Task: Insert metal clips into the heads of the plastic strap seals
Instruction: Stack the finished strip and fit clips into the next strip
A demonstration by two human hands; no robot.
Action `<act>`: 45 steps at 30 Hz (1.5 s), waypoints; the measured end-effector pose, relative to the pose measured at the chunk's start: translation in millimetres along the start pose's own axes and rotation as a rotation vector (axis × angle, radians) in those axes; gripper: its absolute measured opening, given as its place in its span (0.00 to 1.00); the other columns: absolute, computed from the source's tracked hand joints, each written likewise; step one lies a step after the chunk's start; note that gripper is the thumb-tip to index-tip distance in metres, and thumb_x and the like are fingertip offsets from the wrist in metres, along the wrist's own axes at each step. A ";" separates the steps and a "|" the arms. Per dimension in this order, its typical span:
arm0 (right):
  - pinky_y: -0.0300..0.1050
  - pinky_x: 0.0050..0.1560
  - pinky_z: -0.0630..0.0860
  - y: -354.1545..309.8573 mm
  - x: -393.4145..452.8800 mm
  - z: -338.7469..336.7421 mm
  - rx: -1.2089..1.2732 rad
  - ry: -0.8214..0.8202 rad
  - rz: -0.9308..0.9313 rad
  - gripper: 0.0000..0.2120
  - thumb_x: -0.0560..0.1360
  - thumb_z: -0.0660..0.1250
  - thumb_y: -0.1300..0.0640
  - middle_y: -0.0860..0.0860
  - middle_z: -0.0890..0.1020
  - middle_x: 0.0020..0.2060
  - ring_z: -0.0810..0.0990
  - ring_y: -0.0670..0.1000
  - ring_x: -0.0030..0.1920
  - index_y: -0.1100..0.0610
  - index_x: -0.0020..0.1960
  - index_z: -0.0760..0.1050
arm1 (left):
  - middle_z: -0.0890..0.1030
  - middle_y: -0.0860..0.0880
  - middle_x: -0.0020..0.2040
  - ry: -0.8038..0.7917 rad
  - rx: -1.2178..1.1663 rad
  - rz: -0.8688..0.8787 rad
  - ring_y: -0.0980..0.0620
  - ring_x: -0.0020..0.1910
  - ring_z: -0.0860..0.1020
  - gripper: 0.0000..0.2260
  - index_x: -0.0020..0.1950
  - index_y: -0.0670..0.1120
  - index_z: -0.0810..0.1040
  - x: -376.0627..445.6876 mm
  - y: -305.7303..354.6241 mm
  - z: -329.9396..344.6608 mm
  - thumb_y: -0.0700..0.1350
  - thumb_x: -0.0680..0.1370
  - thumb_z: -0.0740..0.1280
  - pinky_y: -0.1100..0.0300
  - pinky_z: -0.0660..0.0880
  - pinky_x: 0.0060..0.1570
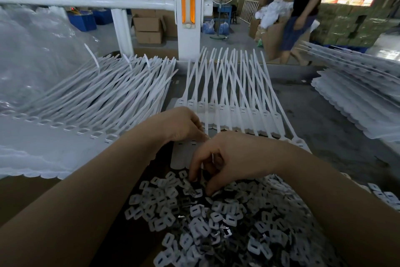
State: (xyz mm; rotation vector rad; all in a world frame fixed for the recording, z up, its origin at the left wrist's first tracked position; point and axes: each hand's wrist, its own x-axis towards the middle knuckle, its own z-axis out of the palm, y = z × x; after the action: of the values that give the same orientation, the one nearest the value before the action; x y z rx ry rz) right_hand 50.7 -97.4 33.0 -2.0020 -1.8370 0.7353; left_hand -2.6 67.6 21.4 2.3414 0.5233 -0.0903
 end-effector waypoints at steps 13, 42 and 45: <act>0.37 0.41 0.79 7.3 -2.7 -0.4 0.124 0.128 0.089 0.03 0.74 0.72 0.55 0.45 0.85 0.39 0.81 0.40 0.37 0.52 0.47 0.83 | 0.81 0.53 0.39 0.004 0.050 0.006 0.56 0.39 0.77 0.04 0.44 0.49 0.83 -6.4 1.7 1.0 0.49 0.74 0.73 0.61 0.70 0.38; 0.32 0.32 0.72 27.5 -1.9 -7.9 0.260 0.831 0.189 0.05 0.69 0.77 0.59 0.41 0.82 0.31 0.79 0.40 0.31 0.51 0.40 0.83 | 0.82 0.50 0.35 -0.183 -0.522 -0.028 0.58 0.28 0.71 0.05 0.42 0.45 0.84 -12.2 11.7 -16.6 0.45 0.76 0.71 0.66 0.64 0.26; 0.30 0.30 0.71 27.3 -1.7 -7.8 0.270 0.808 0.173 0.05 0.69 0.77 0.60 0.41 0.82 0.30 0.77 0.39 0.29 0.52 0.40 0.83 | 0.83 0.49 0.35 -0.160 -0.486 -0.007 0.58 0.28 0.71 0.04 0.41 0.44 0.84 -12.1 11.2 -16.8 0.43 0.75 0.72 0.65 0.64 0.28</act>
State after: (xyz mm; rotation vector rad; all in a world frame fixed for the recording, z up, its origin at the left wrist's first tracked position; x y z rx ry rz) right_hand 77.4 -101.5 24.3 -1.8875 -1.0483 0.1403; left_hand -10.7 67.4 43.4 1.8408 0.4186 -0.1355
